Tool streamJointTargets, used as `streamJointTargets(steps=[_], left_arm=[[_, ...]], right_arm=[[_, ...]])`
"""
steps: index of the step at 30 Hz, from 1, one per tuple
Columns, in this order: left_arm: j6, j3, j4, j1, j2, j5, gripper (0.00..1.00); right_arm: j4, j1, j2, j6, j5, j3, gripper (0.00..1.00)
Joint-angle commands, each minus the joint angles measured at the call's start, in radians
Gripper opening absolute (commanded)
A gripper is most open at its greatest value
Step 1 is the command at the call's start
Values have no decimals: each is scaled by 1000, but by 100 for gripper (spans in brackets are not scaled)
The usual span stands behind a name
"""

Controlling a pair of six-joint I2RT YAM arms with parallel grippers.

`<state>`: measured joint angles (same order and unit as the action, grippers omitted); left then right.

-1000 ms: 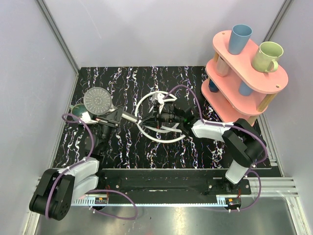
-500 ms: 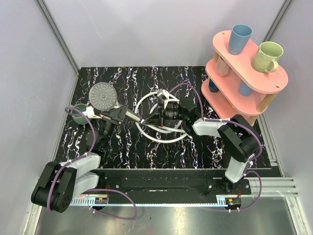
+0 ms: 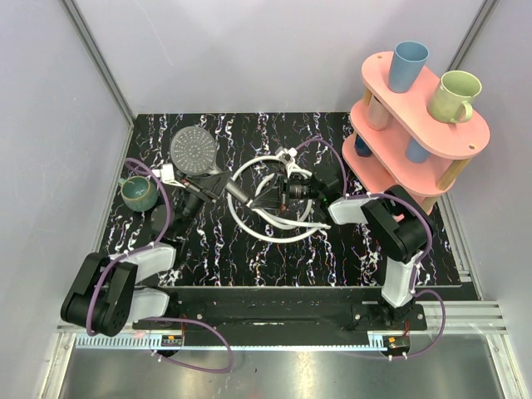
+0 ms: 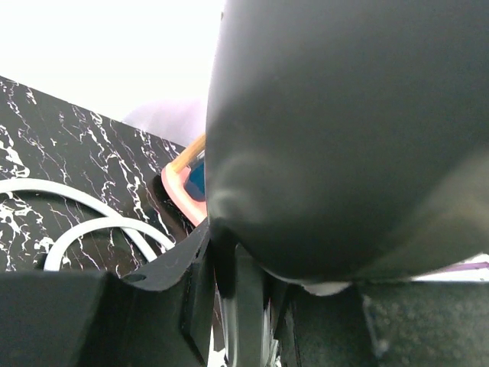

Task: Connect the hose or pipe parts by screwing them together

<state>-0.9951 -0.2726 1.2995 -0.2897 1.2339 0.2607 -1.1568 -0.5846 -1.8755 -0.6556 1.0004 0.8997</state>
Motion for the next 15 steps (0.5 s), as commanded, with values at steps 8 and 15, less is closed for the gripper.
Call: streamJointTargets(steps=[8,15], left_arm=[[233,-26,368,-28,50,417,0],[308,-34,366,-19,75,414,0]], right_arm=[[-380,126,-28,-214,-49,146,0],[-382,155,-62,-282,15,192,0]])
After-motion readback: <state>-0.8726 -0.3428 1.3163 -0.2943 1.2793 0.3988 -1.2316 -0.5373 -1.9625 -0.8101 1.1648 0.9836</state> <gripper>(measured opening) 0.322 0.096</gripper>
